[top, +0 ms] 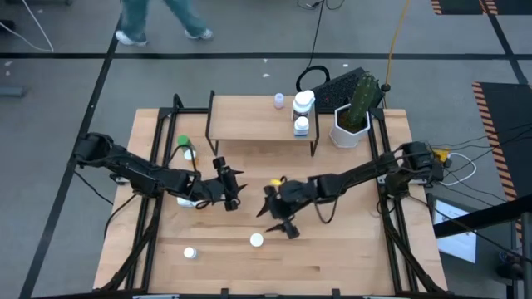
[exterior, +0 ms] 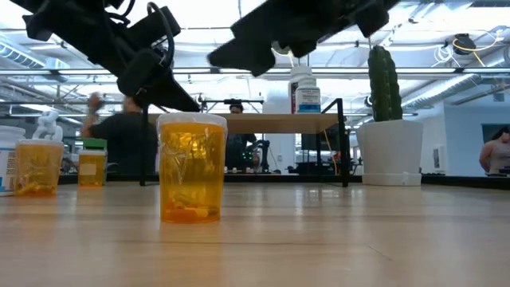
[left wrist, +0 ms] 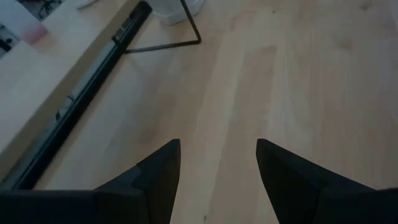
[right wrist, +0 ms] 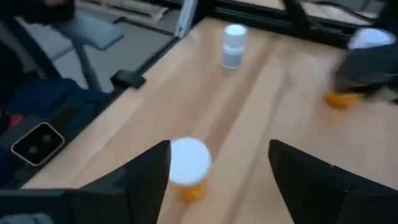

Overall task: Pick and place medicine bottles onto shelf by color
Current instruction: Put the bottom orange medicine bottle on the shelf

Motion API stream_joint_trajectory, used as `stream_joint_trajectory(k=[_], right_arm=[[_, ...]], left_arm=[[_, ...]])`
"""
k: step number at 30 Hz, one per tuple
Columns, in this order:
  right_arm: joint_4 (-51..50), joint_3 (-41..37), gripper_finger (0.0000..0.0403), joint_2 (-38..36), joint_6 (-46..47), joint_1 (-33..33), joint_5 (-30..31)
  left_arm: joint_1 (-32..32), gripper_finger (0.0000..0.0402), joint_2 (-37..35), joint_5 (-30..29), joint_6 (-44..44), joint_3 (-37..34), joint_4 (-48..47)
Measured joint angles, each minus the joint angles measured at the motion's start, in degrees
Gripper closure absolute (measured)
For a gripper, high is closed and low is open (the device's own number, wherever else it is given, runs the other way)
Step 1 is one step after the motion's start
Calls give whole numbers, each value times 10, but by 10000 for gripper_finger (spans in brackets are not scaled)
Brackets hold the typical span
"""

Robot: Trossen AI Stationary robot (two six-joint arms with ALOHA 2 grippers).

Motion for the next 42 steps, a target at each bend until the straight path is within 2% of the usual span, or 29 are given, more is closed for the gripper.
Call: stream_joint_trajectory(k=[6,9,14,21,29,32,42], right_arm=[[-63,76,85,99,-24,19,-3],[-59,90,73,122,-13,13,-58],[-46,93,79,133,-11,2,-94],[29,93,87,183,-16,-6,-176],[53,93,90,198,-25,-14,-179],[57,93,107,198,-27,-17,-179],[37,93,214,178,-12,-24,-175]], left_arm=[[12,190,0,-2,37,0,14],[19,190,0,-2,56,0,20],[40,190,0,-2,88,0,36],[67,190,0,30,95,0,47],[70,190,0,38,94,0,46],[70,190,0,38,98,0,46],[70,190,0,34,97,0,33]])
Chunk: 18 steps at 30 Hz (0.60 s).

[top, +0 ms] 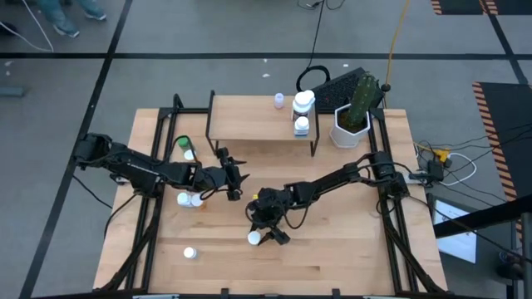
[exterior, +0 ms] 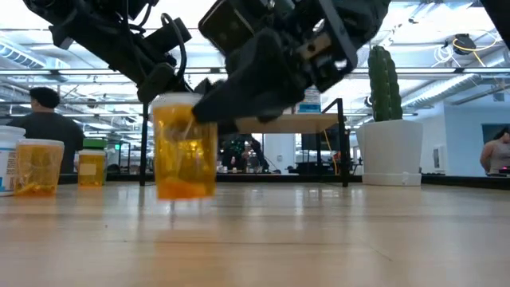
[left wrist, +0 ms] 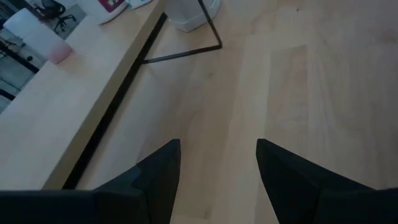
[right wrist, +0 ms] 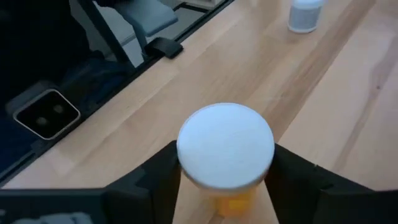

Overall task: Pick and place medicine bottles onto shelf by color
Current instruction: Put the bottom orange medicine bottle on the shelf

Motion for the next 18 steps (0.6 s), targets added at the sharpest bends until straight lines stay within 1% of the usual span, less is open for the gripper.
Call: stream_joint_trajectory(k=[3,6,9,12,15,18], right_arm=[[-31,0,218,-28,5,-5,2],[-75,0,207,-72,10,-15,7],[-141,0,203,-127,-5,-30,57],[-186,0,205,-183,-13,-49,158],[-189,0,204,-235,-11,-75,281],[-168,0,203,-270,14,-109,417]], left_arm=[[0,190,-3,-32,-8,0,-18],[0,190,-18,-77,-25,0,-46],[0,190,-46,-110,-60,0,-89],[0,190,-79,-119,-101,0,-122],[-2,190,-101,-120,-137,0,-142],[-7,190,-110,-120,-157,0,-166]])
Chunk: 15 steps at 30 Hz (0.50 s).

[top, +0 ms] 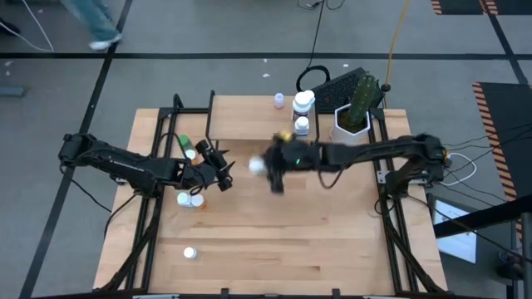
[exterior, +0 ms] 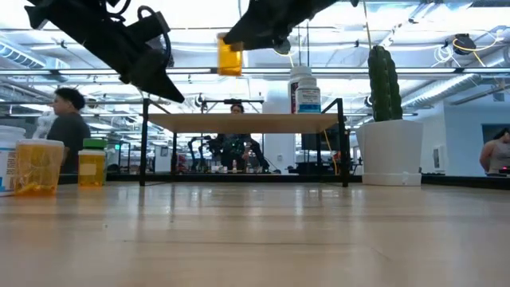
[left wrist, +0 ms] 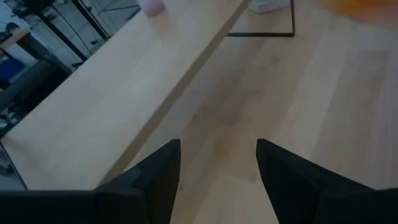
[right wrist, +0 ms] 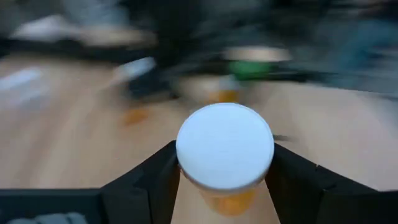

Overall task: Pick and place medicine bottles onto shelf by color
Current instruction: Put the bottom orange medicine bottle on the shelf

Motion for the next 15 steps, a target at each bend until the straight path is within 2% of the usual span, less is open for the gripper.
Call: stream_joint_trajectory(k=[3,5,8,13,15], right_arm=[[25,0,203,-21,33,-40,115],[31,3,203,-26,47,-67,169],[5,22,203,-10,73,-97,197],[-36,73,203,39,95,-118,207],[-45,96,202,61,91,-119,252]], left_arm=[[-5,190,0,0,-6,0,-6],[-8,190,0,0,-11,0,-3],[-11,190,1,0,-11,0,-4],[-8,190,1,0,-6,0,-2],[-6,190,1,0,-5,0,-1]])
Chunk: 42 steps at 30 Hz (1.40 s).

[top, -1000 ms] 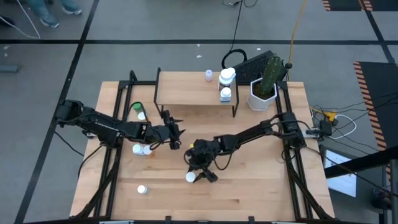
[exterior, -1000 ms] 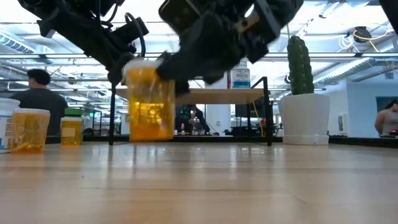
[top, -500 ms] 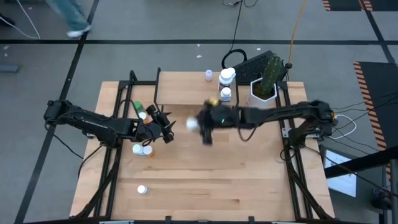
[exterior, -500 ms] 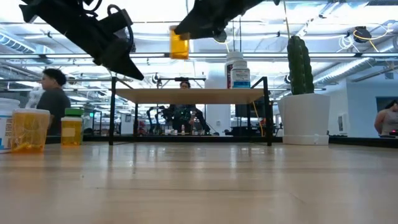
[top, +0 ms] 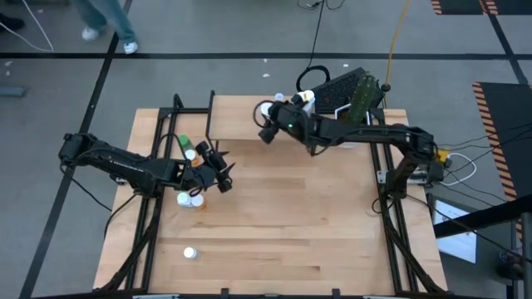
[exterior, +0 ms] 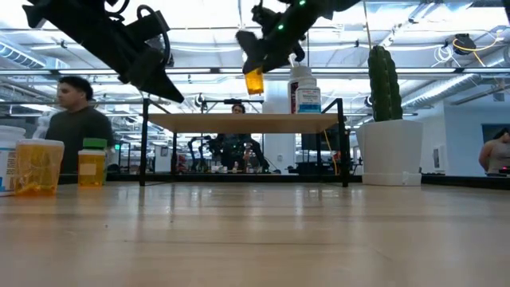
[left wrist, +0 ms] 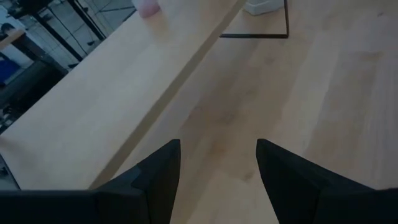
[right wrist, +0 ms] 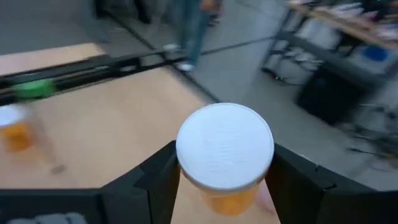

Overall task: Pick and place medicine bottles onto shelf by color
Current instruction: Put the bottom orange medicine bottle on the shelf

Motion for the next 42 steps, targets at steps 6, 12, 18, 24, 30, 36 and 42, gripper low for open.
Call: stream_joint_trajectory(k=[6,12,18,24,30,36,42], right_arm=[[-30,20,202,31,41,-6,47],[-65,20,202,31,107,-15,45],[-70,20,202,31,133,-20,5],[-74,20,202,31,131,-25,4],[-78,20,202,31,121,-25,3],[-61,20,202,31,109,-23,3],[-56,20,202,31,103,-20,3]], left_arm=[[-2,190,0,0,0,0,-6],[-8,190,0,0,-11,0,-25],[-8,190,0,0,-14,0,-27],[-7,190,0,0,-14,0,-25],[-7,190,0,0,-13,0,-22],[-7,190,0,0,-14,0,-22],[-7,190,0,0,-18,0,-23]])
